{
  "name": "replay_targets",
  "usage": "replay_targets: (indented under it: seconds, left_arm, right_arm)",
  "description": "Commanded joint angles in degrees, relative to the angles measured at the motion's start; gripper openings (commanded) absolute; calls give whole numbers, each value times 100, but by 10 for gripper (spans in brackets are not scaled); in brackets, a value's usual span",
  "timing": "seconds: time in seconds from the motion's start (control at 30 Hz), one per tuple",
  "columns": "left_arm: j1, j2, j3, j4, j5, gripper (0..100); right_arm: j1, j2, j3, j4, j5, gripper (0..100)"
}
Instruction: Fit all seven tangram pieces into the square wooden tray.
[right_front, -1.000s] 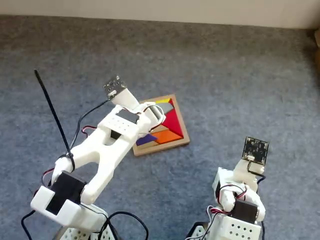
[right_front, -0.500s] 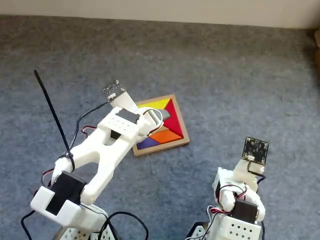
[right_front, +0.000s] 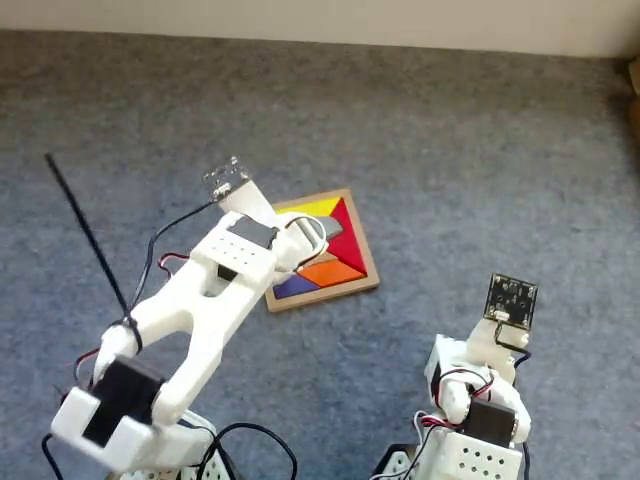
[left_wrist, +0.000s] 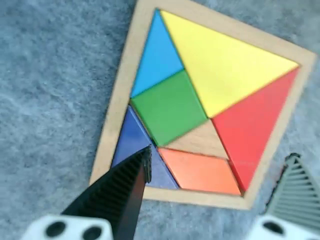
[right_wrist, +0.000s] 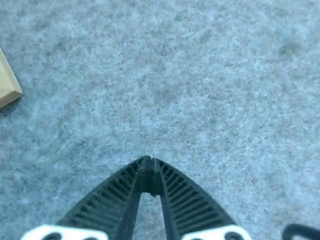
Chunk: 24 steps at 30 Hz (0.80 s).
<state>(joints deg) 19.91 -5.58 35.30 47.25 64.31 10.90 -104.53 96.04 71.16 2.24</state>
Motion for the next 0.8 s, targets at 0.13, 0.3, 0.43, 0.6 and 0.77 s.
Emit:
replay_targets:
  seconds: [0.13,0.3,0.43,0.6,0.77]
  left_arm:
    - [57,-1156,330,53,-141,305]
    - [31,-1402,391,53,-149,84]
    - [31,-1455,391,79,-149,15]
    - [31,-1455,400,70,-475,5]
    - [31,-1455,400,70,-563,5]
  right_arm:
    - [-4,-110,796,48,53,5]
    - [-4,-110,796,48,53,5]
    - [-4,-110,796,48,53,5]
    - [-4,-110,796,48,53,5]
    - [-4,-110,796,48,53,5]
